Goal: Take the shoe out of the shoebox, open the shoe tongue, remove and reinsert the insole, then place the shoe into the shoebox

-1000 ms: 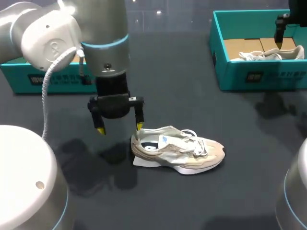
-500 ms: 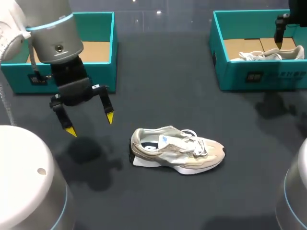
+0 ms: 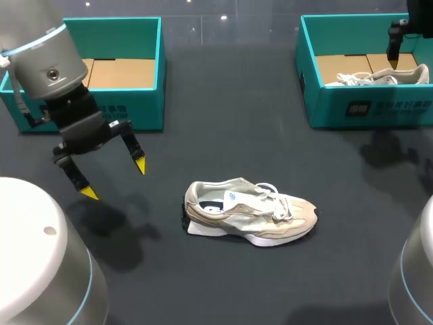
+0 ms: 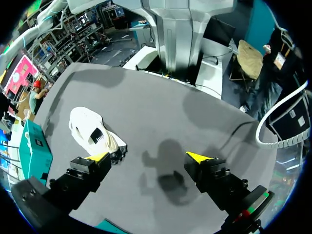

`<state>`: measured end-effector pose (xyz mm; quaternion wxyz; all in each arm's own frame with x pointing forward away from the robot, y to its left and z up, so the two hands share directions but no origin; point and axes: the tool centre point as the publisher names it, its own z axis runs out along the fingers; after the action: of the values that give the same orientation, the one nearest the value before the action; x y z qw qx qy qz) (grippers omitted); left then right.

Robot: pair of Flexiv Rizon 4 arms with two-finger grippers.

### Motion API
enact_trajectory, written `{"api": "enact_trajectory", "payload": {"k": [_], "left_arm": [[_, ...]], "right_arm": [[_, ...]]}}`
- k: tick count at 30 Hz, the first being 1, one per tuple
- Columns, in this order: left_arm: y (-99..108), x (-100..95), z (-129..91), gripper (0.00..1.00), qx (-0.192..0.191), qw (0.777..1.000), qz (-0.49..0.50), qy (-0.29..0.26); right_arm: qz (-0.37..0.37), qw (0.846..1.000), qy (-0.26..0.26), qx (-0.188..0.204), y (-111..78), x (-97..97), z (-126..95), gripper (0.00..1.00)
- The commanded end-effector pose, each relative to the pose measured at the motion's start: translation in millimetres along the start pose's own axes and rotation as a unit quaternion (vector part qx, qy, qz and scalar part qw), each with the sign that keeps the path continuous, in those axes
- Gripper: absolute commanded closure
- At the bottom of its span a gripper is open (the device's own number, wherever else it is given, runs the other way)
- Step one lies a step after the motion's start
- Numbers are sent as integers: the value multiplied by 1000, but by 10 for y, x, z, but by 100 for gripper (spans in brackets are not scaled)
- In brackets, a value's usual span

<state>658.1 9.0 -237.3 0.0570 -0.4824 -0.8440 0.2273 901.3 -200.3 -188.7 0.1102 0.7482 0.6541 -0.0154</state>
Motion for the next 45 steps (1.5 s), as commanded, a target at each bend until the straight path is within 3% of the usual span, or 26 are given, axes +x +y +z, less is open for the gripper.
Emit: {"api": "enact_trajectory", "payload": {"k": [1,10,21,23,27,32,42,45], "left_arm": [[198,145,59,0,62,981,-147,-107],[325,219,239,0,162,939,-257,-159],[325,219,239,0,162,939,-257,-159],[351,249,398,0,190,939,-241,-158],[560,275,658,0,248,916,-257,-182],[716,300,788,0,300,888,-275,-215],[835,323,1032,0,334,848,-315,-263],[851,325,1044,0,331,848,-325,-255]], "right_arm": [[1,1000,-1,0,-4,4,3,0],[1,1000,-1,0,-4,4,3,0],[1,1000,-1,0,-4,4,3,0],[1,1000,-1,0,-4,4,3,0],[1,1000,-1,0,-4,4,3,0],[1,1000,-1,0,-4,4,3,0],[1,1000,-1,0,-4,4,3,0],[1,1000,-1,0,-4,4,3,0]]}}
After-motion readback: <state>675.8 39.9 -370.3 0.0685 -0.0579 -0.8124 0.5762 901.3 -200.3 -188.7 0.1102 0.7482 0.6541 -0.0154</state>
